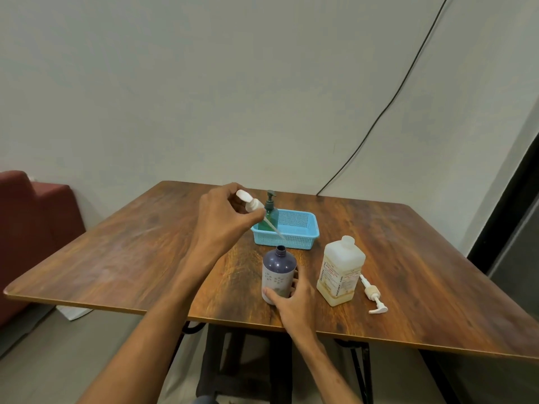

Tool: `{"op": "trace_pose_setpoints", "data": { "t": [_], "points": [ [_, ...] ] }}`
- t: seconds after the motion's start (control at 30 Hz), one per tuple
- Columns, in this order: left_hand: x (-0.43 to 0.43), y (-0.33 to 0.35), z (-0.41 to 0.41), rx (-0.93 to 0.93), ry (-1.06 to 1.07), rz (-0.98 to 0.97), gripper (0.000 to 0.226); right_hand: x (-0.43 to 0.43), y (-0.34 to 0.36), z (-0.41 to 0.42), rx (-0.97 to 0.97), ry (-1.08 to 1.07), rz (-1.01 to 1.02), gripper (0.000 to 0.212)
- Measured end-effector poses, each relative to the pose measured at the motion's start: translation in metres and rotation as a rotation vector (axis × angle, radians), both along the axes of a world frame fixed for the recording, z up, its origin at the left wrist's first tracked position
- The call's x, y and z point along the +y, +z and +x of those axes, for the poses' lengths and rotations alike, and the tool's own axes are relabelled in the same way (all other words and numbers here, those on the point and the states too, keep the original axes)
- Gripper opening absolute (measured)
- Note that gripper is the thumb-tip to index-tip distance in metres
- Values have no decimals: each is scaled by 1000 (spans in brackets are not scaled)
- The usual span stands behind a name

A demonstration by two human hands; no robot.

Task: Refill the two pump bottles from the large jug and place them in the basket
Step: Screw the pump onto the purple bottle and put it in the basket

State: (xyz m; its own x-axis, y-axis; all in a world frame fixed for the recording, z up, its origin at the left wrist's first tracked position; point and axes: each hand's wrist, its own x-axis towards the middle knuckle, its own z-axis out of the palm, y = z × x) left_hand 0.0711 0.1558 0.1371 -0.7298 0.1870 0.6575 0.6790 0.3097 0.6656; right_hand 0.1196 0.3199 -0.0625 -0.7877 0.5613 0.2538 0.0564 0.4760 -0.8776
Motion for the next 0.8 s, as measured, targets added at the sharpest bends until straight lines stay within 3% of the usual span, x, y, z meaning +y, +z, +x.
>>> {"op": "trace_pose_setpoints", "data": {
  "t": [0.8],
  "points": [
    [65, -42, -28, -267, -37, -337, 31, 1, -5, -2, 40, 18, -14, 95]
  ]
}}
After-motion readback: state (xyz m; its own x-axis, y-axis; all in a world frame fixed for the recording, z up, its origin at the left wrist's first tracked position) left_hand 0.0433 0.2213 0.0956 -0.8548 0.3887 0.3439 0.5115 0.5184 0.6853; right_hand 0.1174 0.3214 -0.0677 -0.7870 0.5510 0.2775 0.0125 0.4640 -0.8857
